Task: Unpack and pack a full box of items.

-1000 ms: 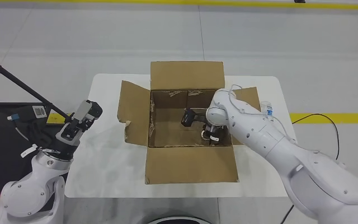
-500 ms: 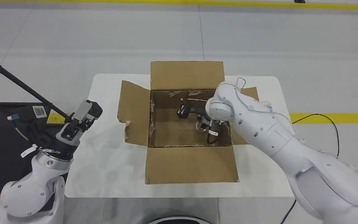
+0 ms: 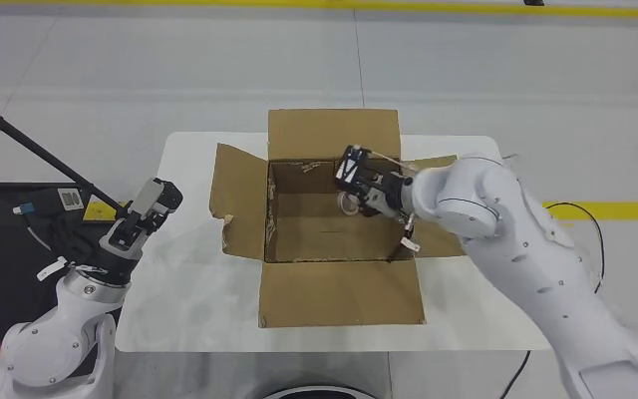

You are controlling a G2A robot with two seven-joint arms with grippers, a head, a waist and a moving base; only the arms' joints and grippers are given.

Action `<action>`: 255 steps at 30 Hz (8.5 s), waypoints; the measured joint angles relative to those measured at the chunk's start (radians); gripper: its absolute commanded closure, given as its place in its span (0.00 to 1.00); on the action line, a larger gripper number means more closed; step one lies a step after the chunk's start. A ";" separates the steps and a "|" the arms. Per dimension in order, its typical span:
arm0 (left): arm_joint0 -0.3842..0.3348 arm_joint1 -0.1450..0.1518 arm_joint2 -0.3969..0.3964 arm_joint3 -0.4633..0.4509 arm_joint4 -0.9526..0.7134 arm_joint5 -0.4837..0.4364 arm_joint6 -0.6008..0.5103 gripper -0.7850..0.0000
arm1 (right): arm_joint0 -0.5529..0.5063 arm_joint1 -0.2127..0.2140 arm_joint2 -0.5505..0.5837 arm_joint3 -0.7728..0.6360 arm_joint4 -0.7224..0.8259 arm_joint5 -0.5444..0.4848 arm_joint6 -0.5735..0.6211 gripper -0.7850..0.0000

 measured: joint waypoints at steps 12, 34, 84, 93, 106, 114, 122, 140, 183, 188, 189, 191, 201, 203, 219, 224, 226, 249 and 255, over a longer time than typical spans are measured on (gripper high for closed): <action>0.000 0.000 0.000 0.000 0.000 0.000 0.000 0.00 | -0.401 0.089 0.453 -0.214 0.103 -0.208 -0.361 1.00; 0.000 0.000 0.000 0.000 0.000 0.000 0.000 0.00 | -0.764 0.151 0.925 -0.497 0.059 0.108 0.078 1.00; 0.000 0.000 0.000 0.000 0.000 0.000 0.000 0.00 | -0.563 0.127 0.512 0.074 -0.226 0.762 0.465 0.79; 0.000 0.000 0.000 0.000 0.000 0.000 0.000 0.00 | -0.563 0.127 0.530 0.054 -0.227 0.777 0.449 0.54; 0.000 0.000 0.000 0.000 0.000 0.000 0.000 0.00 | -0.802 0.131 0.921 -0.275 0.159 0.563 0.085 0.00; 0.000 0.000 0.000 0.000 0.000 0.000 0.000 0.00 | -0.807 0.122 0.878 -0.174 0.364 0.292 -0.076 0.00; 0.000 0.000 0.000 0.000 0.000 0.000 0.000 0.00 | -0.658 0.122 0.745 -0.028 0.366 0.244 -0.045 0.00; 0.000 0.000 0.000 0.000 0.000 0.000 0.000 0.00 | -0.491 0.114 0.532 -0.002 0.351 0.222 0.046 0.00; 0.000 0.000 0.000 0.000 0.000 0.000 0.000 0.00 | -0.654 0.150 0.647 -0.370 0.177 0.495 0.151 0.00; 0.000 0.000 0.000 0.000 0.000 0.000 0.000 0.00 | -0.654 0.150 0.647 -0.370 0.177 0.495 0.151 0.00; 0.000 0.000 0.000 0.000 0.000 0.000 0.000 0.00 | -0.654 0.150 0.647 -0.370 0.177 0.495 0.151 0.00; 0.000 0.000 0.000 0.000 0.000 0.000 0.000 0.00 | -0.657 0.149 0.647 -0.367 0.182 0.491 0.145 0.00; 0.000 0.000 0.000 0.000 0.000 0.000 0.000 0.00 | -0.799 0.168 0.827 -0.372 0.123 0.442 0.135 0.00; 0.000 0.000 0.000 0.000 0.000 0.000 0.000 0.00 | -0.829 0.173 0.876 -0.359 0.127 0.423 0.167 0.00; 0.000 0.000 0.000 0.000 0.000 0.000 0.000 0.00 | -0.935 0.189 0.871 -0.257 -0.079 0.310 0.209 0.49; 0.000 0.000 0.000 0.000 0.000 0.000 0.000 0.00 | -0.891 0.187 0.780 -0.201 -0.129 0.319 0.196 0.51; 0.000 0.000 0.000 0.000 0.000 0.000 0.000 0.00 | -0.872 0.185 0.746 -0.180 -0.159 0.334 0.194 0.52; 0.000 0.000 0.000 0.000 0.000 0.000 0.000 0.00 | -0.720 0.171 0.580 -0.018 -0.228 0.358 0.240 0.70; 0.000 0.000 0.000 0.000 0.000 0.000 0.000 0.00 | -0.700 0.168 0.561 0.007 -0.229 0.356 0.247 0.75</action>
